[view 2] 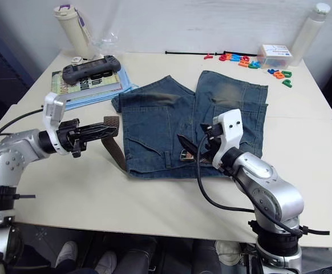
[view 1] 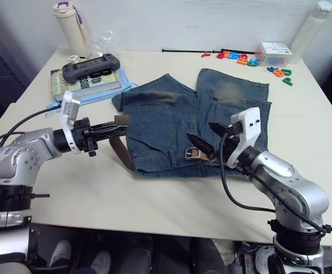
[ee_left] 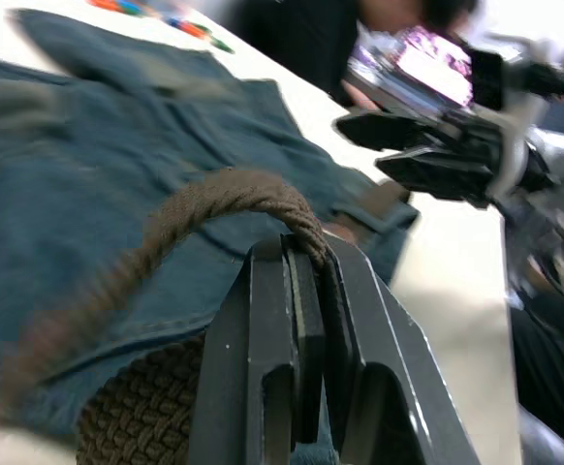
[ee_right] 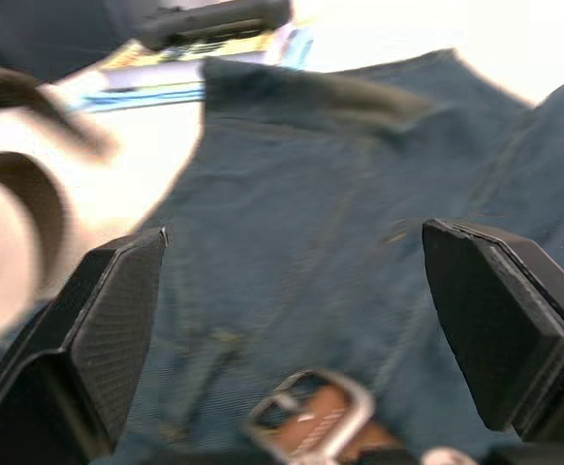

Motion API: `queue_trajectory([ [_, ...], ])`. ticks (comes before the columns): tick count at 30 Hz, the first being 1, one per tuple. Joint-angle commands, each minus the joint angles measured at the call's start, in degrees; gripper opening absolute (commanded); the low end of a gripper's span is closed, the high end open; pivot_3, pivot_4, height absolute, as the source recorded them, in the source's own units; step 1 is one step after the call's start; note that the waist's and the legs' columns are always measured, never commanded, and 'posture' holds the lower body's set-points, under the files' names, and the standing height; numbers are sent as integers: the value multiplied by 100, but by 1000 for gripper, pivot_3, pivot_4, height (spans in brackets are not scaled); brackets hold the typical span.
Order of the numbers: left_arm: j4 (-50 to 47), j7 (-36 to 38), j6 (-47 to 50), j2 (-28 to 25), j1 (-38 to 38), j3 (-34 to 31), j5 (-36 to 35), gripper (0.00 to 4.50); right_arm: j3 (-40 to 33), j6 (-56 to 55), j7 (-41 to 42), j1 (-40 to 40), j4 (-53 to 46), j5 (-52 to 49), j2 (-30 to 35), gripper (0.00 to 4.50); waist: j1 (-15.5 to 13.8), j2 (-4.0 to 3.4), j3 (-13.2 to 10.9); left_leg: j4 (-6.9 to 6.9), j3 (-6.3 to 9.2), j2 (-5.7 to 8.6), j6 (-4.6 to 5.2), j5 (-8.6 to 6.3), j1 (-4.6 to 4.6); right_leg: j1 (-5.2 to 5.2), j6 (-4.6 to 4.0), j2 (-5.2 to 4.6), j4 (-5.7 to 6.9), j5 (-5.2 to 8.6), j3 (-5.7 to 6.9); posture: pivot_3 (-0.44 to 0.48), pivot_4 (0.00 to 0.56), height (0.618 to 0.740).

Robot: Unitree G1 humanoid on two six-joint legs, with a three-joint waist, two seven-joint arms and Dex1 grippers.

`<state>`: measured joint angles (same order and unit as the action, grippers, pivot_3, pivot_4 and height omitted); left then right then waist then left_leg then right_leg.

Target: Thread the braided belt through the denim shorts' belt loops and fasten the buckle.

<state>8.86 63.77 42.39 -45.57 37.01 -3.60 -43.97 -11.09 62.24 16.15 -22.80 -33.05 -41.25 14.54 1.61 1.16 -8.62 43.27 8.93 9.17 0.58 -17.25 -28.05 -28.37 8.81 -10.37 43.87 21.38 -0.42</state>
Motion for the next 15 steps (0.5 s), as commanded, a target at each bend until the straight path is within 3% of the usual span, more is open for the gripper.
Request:
queue_trajectory([
  [1, 172, 798, -207, 38, 290, 447, 344, 22, -566, 1096, -407, -129, 216, -1575, -509, 4500, 16, -1, 0, 0, 0, -1, 0, 0, 0, 0, -1, 1, 1, 0, 0, 0, 150, 655],
  [8, 462, 1772, -380, 177, 594, 972, 744, 22, -616, 1482, -1779, -396, 1352, -3661, -1638, 4500, 52, -4, -2, -5, -1, -2, -4, 10, 3, -4, -4, 1, 8, -2, -5, 0, 150, 655],
  [15, 388, 2213, -285, 218, 687, 1096, 834, 22, -129, 1074, -2408, -723, 2056, -4144, -2015, 4500, 160, -4, -2, -7, 2, -1, -1, 17, 4, -4, -7, 1, 8, -8, -5, 0, 150, 655],
])
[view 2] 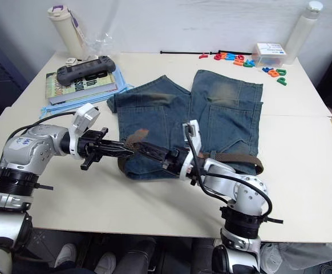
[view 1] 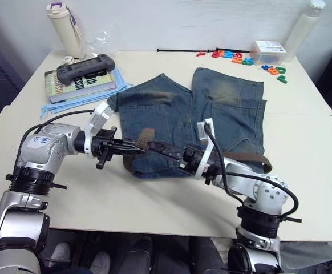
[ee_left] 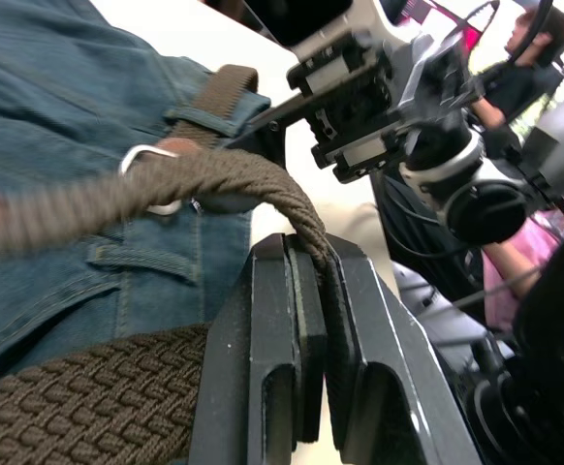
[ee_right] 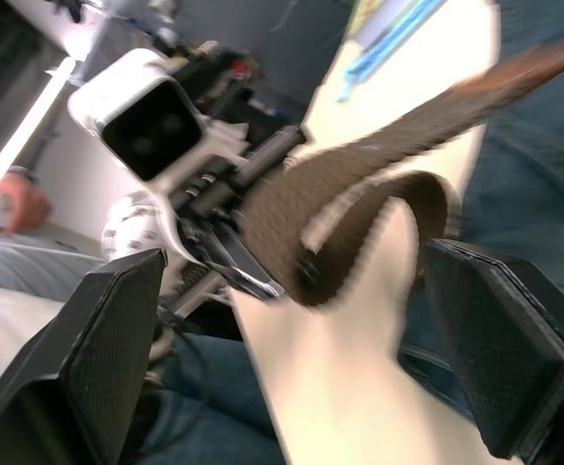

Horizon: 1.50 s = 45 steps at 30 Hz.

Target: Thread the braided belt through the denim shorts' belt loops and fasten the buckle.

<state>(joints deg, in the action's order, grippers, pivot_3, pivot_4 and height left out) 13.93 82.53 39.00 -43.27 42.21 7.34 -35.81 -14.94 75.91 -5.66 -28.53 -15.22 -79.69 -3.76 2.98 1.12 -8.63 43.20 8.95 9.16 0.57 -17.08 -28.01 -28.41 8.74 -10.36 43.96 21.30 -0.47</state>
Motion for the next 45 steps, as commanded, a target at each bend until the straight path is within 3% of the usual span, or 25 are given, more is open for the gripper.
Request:
queue_trajectory([
  [1, -98, 382, 54, -19, 169, 18, 47, 22, 271, -395, -278, -189, 318, -422, -217, 4500, 32, 0, 0, 0, 0, 1, 1, 1, 0, 0, 2, 1, 0, -1, 0, 0, 150, 655],
  [8, -95, 652, 22, -81, 110, 67, 202, 22, 439, -956, -615, -203, 285, -1090, -114, 4500, 58, 0, 0, -2, 0, 0, -4, 8, 3, -5, 1, 2, 7, -3, -2, 0, 150, 655],
  [9, -77, 656, 29, -66, 125, 65, 212, 3, 471, -1034, -632, -185, 272, -1116, -87, 4255, 56, -1, 0, -2, 0, 0, -4, 8, 2, -5, 1, 2, 7, -3, -2, 0, 150, 655],
  [11, -29, 678, 18, -45, 149, 67, 240, 0, 549, -1169, -646, -168, 259, -1151, -33, 3714, 58, -1, 0, -2, -1, 1, -3, 9, 2, -5, 1, 3, 7, -3, -2, 0, 150, 655],
  [15, -28, 700, 12, -7, 153, 90, 259, 0, 733, -1386, -657, -156, 203, -1184, 66, 1868, 68, -1, 0, -2, -1, 0, -4, 9, 3, -6, 1, 4, 8, -3, -3, 0, 150, 655],
  [16, -40, 695, 21, 5, 152, 93, 255, 0, 768, -1441, -669, -150, 189, -1162, 79, 1208, 67, -1, 0, -2, -1, 0, -3, 9, 3, -6, 1, 4, 8, -3, -2, 0, 150, 655],
  [19, -44, 684, 28, 33, 152, 94, 253, 0, 846, -1636, -745, -110, 162, -1092, 110, 66, 66, -1, 0, -2, -1, 0, -3, 9, 3, -6, 1, 4, 8, -3, -3, 0, 150, 655],
  [23, 82, 380, -46, 137, 151, -64, 295, 1605, 821, -2063, -945, -24, 47, -953, 55, 0, 64, -1, 0, -2, -1, 0, -3, 9, 3, -5, 1, 4, 9, -3, -2, 0, 150, 655],
  [27, 42, 18, -150, 176, 67, -349, 316, 2931, 761, -2521, -1176, 37, -118, -845, 5, 0, 66, -1, 0, -2, -1, 0, -2, 10, 2, -6, 2, 4, 9, -4, -3, 0, 150, 655],
  [28, -58, -303, 49, 133, 11, -680, 149, 3429, 701, -2704, -1385, 68, -230, -804, -20, 0, 70, -1, 0, -2, -1, 0, -2, 10, 2, -6, 2, 4, 9, -4, -4, 0, 150, 655],
  [33, -1067, -1592, 1356, -108, -587, -2190, -790, 3429, 682, -3351, -2339, 265, -707, -543, -119, 0, 184, -1, 1, -4, 1, 0, -5, 12, 4, -9, 2, 6, 13, -4, -5, 0, 150, 655],
  [36, -1977, -1873, 1969, -383, -1642, -2869, -1254, 3429, 764, -3591, -2929, 319, -889, -323, -137, 0, 219, -3, 0, -12, -4, 1, -4, 11, 19, -8, 2, 14, 14, -4, -24, 0, 150, 655],
  [41, -2996, -1671, 1499, -718, -3729, -3086, -987, 3429, 762, -3872, -3401, 163, -907, -155, -130, 0, 160, -12, -2, -30, -37, 3, 6, -1, 78, -7, -1, 44, 45, -2, -127, 0, 150, 655],
  [45, -3417, -1654, 781, -659, -4369, -2820, -680, 3429, 754, -4018, -3684, -75, -903, -215, -139, 0, 17, -15, -4, -12, -42, -1, 24, -19, 73, -16, -6, 57, 63, -1, -146, 0, 150, 655],
])
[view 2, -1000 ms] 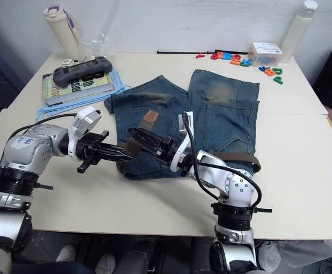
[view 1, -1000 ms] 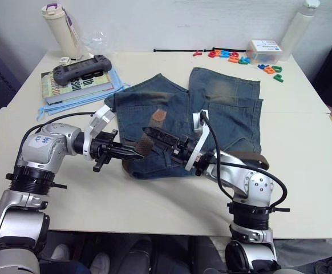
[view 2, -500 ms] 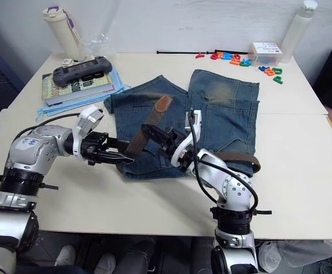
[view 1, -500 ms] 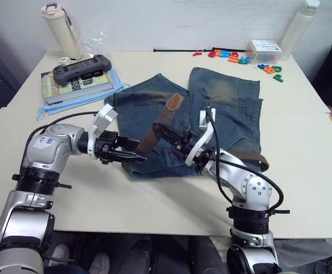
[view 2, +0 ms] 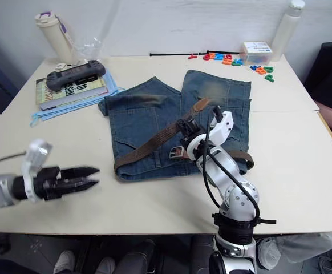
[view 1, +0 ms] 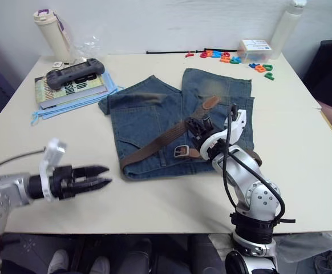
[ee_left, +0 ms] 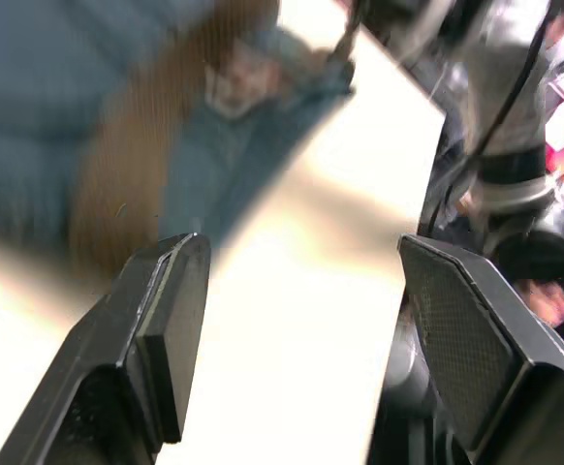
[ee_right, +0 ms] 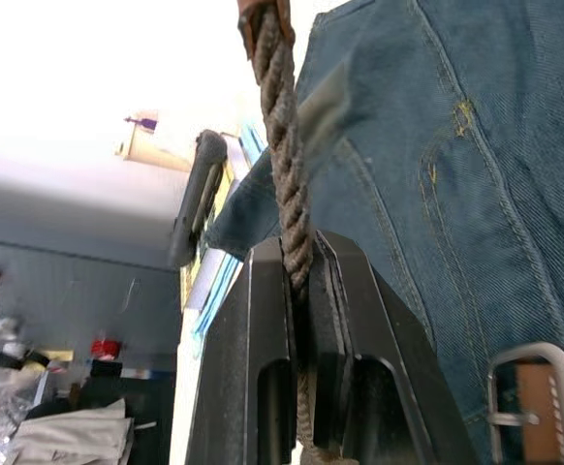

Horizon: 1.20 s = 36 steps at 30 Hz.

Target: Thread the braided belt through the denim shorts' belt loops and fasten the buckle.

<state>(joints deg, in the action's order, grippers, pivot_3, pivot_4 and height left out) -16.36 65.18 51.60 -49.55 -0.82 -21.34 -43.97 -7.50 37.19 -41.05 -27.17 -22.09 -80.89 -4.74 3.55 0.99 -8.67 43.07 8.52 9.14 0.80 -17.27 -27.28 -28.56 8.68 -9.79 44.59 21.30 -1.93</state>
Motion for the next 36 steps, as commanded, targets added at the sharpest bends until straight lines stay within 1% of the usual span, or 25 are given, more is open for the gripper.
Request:
queue_trajectory([
  [1, -458, -50, -732, 103, -37, 220, 291, 3429, 20, -154, -212, -239, -237, -125, -26, 0, -84, -3, -1, 3, -3, 0, -1, -7, 0, -3, -3, 0, 7, 1, -2, 0, 150, 655],
  [2, -469, -142, -924, 189, 0, 340, 404, 3429, 37, -168, -254, -263, -238, -134, -21, 0, -99, -3, -1, 4, -3, -2, -1, -13, 1, -2, -7, 0, 8, 4, -1, 0, 150, 655],
  [4, -648, -467, -902, 510, 147, 499, 272, 3429, 90, -128, -343, -312, -237, -62, 52, 0, -158, -5, -2, 6, -6, -2, 2, -20, 0, -5, -12, 0, 12, 7, -1, 0, 150, 655],
  [5, -784, -672, -727, 704, 194, 507, 23, 3429, 111, -146, -400, -342, -229, 20, 52, 0, -181, -10, -5, 8, -7, -3, 3, -22, -1, -6, -14, 0, 12, 8, -1, 0, 150, 655],
  [6, -1000, -1073, -432, 1065, 215, 526, -418, 3429, 130, -183, -464, -363, -256, 160, 58, 0, -187, -10, -5, 8, -12, -3, 8, -25, -1, -7, -13, 0, 11, 8, -3, 0, 150, 655],
  [8, -1299, -1705, -16, 1607, 231, 571, -1045, 3429, 157, -260, -518, -386, -310, 350, 39, 0, -180, -7, -3, 11, -9, -3, 7, -26, -2, -4, -10, 16, 4, 6, -7, 0, 150, 655],
  [9, -1450, -2147, 178, 1969, 283, 721, -1416, 3429, 170, -331, -534, -376, -346, 407, -35, 0, -169, -6, -3, 12, -10, -2, 7, -26, -2, -5, -9, 22, 4, 6, -8, 0, 150, 655],
  [11, -1556, -2850, 425, 2490, 447, 925, -1907, 3429, 195, -435, -546, -348, -386, 449, -174, 0, -161, -1, 0, 10, -12, -3, 0, -22, 1, -3, -5, 21, 2, 4, -13, 0, 150, 655],
  [12, -1551, -3128, 499, 2662, 532, 981, -2074, 3429, 205, -466, -549, -335, -397, 456, -226, 0, -160, -1, 0, 11, -15, -9, -17, -13, 1, -2, -5, 20, 1, 4, -15, 0, 150, 655],
  [14, -1402, -3501, 637, 2822, 739, 991, -2405, 3429, 213, -541, -561, -354, -356, 457, -355, 0, -141, 0, 1, 11, -16, -17, -21, -10, 3, -5, -5, 24, 10, 4, -16, 0, 150, 655],
  [15, -1016, -4005, 653, 3098, 1021, 925, -2626, 3429, 182, -627, -664, -306, -373, 232, -522, 0, -138, 0, 1, 13, -19, -22, -19, -11, 5, -6, -6, 28, 15, 4, -17, 0, 150, 655],
  [18, -102, -5225, 539, 3831, 1698, 787, -3696, 3429, 78, -995, -887, -207, -407, -415, -948, 0, -175, -6, 5, 23, -19, -24, -16, -13, 6, -7, -9, 31, 30, 6, -16, 0, 150, 655],
  [21, 153, -5944, 497, 4086, 1884, 752, -4458, 3429, 78, -1352, -1024, -188, -402, -780, -1029, 0, -155, -5, 5, 30, -21, -24, -12, -19, 1, -8, -9, 31, 29, 6, -19, 0, 150, 655],
  [23, 247, -6457, 426, 4183, 1864, 822, -4958, 3429, 94, -1513, -1044, -187, -392, -940, -947, 0, -132, -5, 5, 31, -28, -27, -17, -22, 0, -12, -11, 32, 28, 8, -24, 0, 150, 655],
  [25, 291, -6808, 355, 4212, 1857, 925, -5299, 3429, 138, -1631, -1057, -184, -387, -1028, -873, 0, -135, -4, 5, 32, -31, -27, -25, -18, 0, -13, -11, 33, 29, 8, -25, 0, 150, 655],
  [29, 284, -7520, 85, 4408, 1815, 1211, -5621, 3429, 206, -1807, -1103, -175, -401, -1203, -819, 0, -164, -4, 5, 50, -34, -27, -19, -24, -3, -9, -11, 34, 30, 8, -26, 0, 150, 655],
  [30, 319, -7623, 5, 4459, 1819, 1240, -5679, 3429, 220, -1829, -1098, -168, -404, -1253, -803, 0, -173, -4, 5, 54, -36, -27, -3, -35, -3, -8, -10, 34, 31, 8, -28, 0, 150, 655],
  [32, 383, -7817, -73, 4525, 1864, 1357, -5630, 3429, 260, -1873, -1093, -158, -392, -1338, -781, 0, -180, -4, 5, 60, -37, -27, -1, -42, -6, -10, -10, 37, 32, 8, -29, 0, 150, 655],
  [36, 525, -8288, -699, 5004, 2119, 1342, -5643, 3429, 448, -1833, -1088, -101, -290, -1384, -768, 0, -197, -4, 5, 66, -40, -29, 2, -46, -9, -11, -11, 38, 31, 9, -30, 0, 150, 655],
])
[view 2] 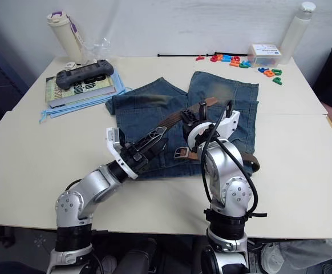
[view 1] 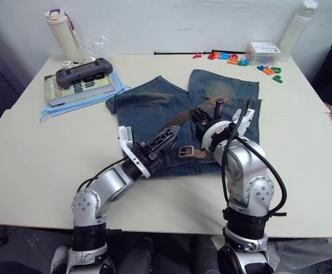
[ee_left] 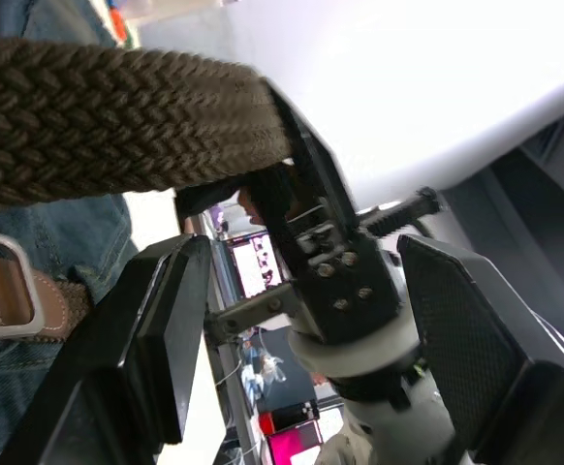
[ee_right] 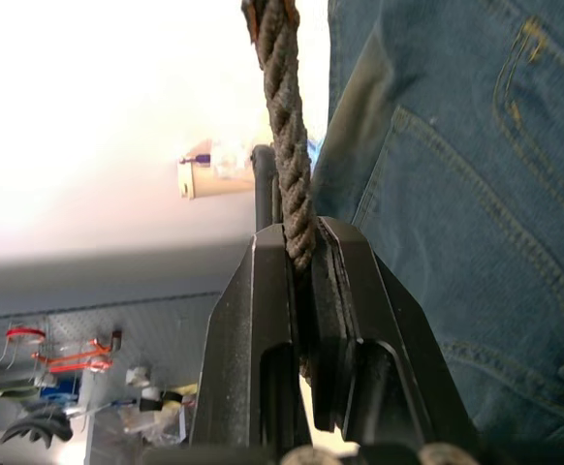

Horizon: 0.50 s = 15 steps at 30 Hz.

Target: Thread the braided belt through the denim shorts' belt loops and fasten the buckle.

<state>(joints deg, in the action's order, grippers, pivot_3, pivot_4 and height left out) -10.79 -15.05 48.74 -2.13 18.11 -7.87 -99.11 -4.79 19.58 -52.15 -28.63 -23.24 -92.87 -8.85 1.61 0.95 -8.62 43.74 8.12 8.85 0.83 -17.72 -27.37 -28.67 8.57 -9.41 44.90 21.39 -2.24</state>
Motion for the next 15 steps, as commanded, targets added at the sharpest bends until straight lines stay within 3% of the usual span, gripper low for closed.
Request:
queue_trajectory([
  [1, -12, -350, -556, 349, 275, -51, -139, 3429, 218, -65, 32, 81, -166, -179, -357, 0, 1, 1, 0, 9, 0, 0, 2, -2, -6, -2, 0, 1, 0, 0, 1, 0, 150, 655],
  [5, -18, -546, -857, 467, 357, -124, -185, 3429, 352, -71, 74, 197, -161, -141, -346, 0, 0, 1, 0, 26, -3, -4, 7, -15, -15, -5, 1, 5, 1, 0, 0, 0, 150, 655],
  [15, -100, -549, -690, 201, 378, 118, -315, 3429, 492, -124, 180, 226, -167, 18, -300, 0, -2, 1, -1, 29, -3, -4, 10, -18, -16, -4, 1, 7, -3, 0, 1, 0, 150, 655],
])
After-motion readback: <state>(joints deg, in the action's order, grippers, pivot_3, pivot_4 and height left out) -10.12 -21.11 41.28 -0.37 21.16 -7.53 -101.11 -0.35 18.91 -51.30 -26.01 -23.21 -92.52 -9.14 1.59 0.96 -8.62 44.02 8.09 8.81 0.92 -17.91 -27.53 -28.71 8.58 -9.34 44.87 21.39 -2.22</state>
